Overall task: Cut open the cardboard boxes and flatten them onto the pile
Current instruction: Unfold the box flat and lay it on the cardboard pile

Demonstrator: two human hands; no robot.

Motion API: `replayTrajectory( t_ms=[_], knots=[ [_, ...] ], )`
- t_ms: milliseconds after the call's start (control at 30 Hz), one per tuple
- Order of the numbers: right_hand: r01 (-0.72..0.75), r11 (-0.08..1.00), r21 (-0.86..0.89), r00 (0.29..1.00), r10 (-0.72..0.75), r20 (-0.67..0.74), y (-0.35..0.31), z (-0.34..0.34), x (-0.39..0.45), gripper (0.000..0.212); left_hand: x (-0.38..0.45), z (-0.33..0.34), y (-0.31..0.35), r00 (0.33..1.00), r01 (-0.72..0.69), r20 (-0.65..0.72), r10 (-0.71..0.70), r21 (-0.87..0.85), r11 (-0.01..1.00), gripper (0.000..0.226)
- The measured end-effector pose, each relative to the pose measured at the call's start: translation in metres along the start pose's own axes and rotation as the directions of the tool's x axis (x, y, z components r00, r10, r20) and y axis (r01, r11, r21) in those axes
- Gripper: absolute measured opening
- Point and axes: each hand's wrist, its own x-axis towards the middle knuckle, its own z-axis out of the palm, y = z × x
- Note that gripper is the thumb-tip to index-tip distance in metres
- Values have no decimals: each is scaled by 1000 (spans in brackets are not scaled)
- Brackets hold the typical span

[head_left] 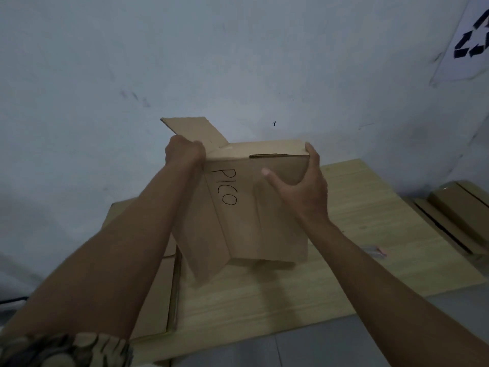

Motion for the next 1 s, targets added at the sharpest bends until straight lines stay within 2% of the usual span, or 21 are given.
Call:
replayTrajectory(
  t_ms=[67,200,267,333,400,467,567,667,733,800,833,900,1000],
  knots=[
    [89,996,7,996,-89,-13,12,2,8,89,14,-1,6,999,-11,39,9,49,999,31],
    [245,963,-115,963,-256,-88,8,4,54,74,42,-11,34,997,-31,69,21,140,990,12],
    [267,964,-11,963,-267,-42,-1,5,80,71,58,-15,48,997,-56,68,46,159,986,8],
    [229,970,85,973,-229,-5,-10,8,99,69,70,-17,58,993,-116,42,110,189,975,24],
    [228,964,137,974,-227,-22,-16,13,116,64,75,-17,67,977,-188,-54,206,235,954,52],
    [222,951,215,975,-215,-55,-22,17,133,56,71,-17,75,914,-277,-207,350,315,908,66],
    [234,930,283,971,-212,-107,-35,20,160,41,75,-15,83,735,-419,-352,580,438,795,69],
    [215,924,317,976,-192,-103,-41,25,180,31,93,-14,77,606,-560,-334,722,465,686,65],
    [201,926,320,979,-182,-90,-43,28,189,27,108,-13,68,549,-638,-300,780,453,623,69],
    [184,927,327,983,-167,-81,-43,30,198,23,127,-10,61,520,-639,-275,809,503,582,79],
    [170,926,337,985,-152,-78,-44,31,202,20,134,-10,58,533,-607,-276,800,533,589,86],
    [122,922,368,992,-108,-59,-47,31,210,17,144,-11,52,614,-545,-310,726,499,674,105],
    [34,895,444,999,-37,-2,-46,37,217,16,149,-5,46,784,-490,-318,533,209,846,134]
  ],
)
